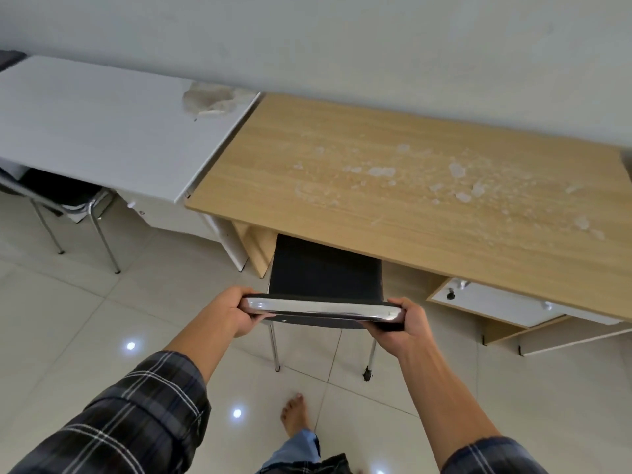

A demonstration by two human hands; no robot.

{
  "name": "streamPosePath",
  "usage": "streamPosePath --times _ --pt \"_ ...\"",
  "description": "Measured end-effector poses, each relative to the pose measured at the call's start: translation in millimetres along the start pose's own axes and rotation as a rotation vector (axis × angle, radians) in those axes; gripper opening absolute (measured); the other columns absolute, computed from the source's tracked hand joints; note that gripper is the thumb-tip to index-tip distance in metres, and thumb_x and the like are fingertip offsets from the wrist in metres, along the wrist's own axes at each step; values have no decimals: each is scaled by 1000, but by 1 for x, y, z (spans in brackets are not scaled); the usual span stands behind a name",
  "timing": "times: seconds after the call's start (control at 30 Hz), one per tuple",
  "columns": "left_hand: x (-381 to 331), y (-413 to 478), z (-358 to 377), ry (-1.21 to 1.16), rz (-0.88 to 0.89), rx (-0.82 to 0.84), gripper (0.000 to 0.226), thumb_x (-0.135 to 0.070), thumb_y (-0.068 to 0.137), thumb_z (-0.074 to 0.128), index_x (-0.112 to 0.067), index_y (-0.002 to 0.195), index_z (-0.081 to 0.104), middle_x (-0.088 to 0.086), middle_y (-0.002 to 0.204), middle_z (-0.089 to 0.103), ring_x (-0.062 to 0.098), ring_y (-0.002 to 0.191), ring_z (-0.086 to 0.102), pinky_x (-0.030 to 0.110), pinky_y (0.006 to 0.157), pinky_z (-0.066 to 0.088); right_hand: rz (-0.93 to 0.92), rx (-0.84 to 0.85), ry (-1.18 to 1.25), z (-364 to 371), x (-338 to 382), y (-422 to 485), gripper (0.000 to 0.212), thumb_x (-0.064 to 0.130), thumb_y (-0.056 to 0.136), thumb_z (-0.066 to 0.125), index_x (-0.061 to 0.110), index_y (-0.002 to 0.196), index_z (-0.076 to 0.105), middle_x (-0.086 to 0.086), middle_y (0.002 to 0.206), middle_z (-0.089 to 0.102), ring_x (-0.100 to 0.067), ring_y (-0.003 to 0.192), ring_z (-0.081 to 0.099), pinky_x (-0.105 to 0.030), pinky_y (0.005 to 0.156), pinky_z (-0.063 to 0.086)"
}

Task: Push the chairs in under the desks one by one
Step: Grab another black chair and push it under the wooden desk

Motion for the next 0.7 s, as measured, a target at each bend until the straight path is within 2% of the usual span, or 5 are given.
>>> streamPosePath --times 0.13,0.37,0.47,0.6,0.7 --pt "-48 19 20 46 -4 12 8 -1 89 62 4 85 57 22 91 58 42 93 58 53 90 53 -15 -27 52 34 -5 16 50 0 78 64 3 127 53 -26 126 58 -47 110 60 -58 97 53" --pt "-108 49 53 143 12 4 5 3 83 63 2 81 59 14 84 61 32 71 62 44 73 55 -39 -38 178 81 -7 41 48 1 81 63 2 128 54 -24 126 59 -42 113 61 -53 96 54" --pt "-127 60 63 151 16 12 5 4 82 63 0 81 60 13 86 63 30 75 64 43 75 56 -45 -48 195 99 -6 49 48 1 80 63 2 127 55 -24 124 61 -41 113 62 -52 94 56" --pt "-149 75 73 163 15 -2 6 3 82 63 -2 82 60 10 97 65 27 93 67 44 88 56 -47 -31 193 119 -5 58 30 -1 82 60 2 111 56 -22 110 62 -39 96 64 -51 87 58" --pt "-159 81 74 208 0 -16 6 3 82 63 -2 81 60 10 91 64 27 84 67 43 79 57 -48 -58 187 126 -8 64 28 -1 81 59 2 108 56 -20 105 62 -38 91 64 -51 89 57"
Point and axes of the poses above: each hand's wrist, its own y-axis towards the middle knuckle, its own z-axis out of the palm, x = y × z, the point moved 1 cm from there along y, towards the middle knuckle
